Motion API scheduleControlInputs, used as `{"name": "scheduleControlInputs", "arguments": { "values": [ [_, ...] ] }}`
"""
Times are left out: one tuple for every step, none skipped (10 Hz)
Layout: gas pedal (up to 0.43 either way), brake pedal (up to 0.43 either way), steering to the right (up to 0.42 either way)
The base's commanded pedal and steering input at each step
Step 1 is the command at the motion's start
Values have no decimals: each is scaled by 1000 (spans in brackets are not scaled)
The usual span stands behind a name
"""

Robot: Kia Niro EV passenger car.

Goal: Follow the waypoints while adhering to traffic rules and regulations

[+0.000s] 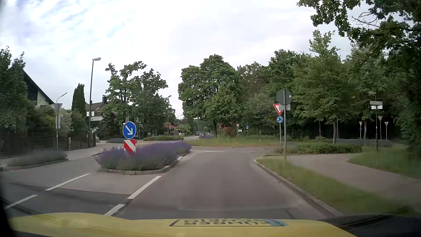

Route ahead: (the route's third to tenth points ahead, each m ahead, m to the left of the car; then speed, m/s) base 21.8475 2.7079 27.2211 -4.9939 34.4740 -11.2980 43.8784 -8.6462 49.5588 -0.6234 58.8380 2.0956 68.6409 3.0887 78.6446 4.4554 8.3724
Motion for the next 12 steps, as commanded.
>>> {"name": "scheduleControlInputs", "arguments": {
  "values": [
    [0, 183, -4],
    [0, 177, -6],
    [0, 177, -8],
    [0, 189, -8],
    [0, 195, -8],
    [0, 207, -7],
    [0, 207, -6],
    [0, 207, -5],
    [0, 195, -4],
    [0, 189, -2],
    [0, 189, -2],
    [0, 183, 0]
  ]
}}
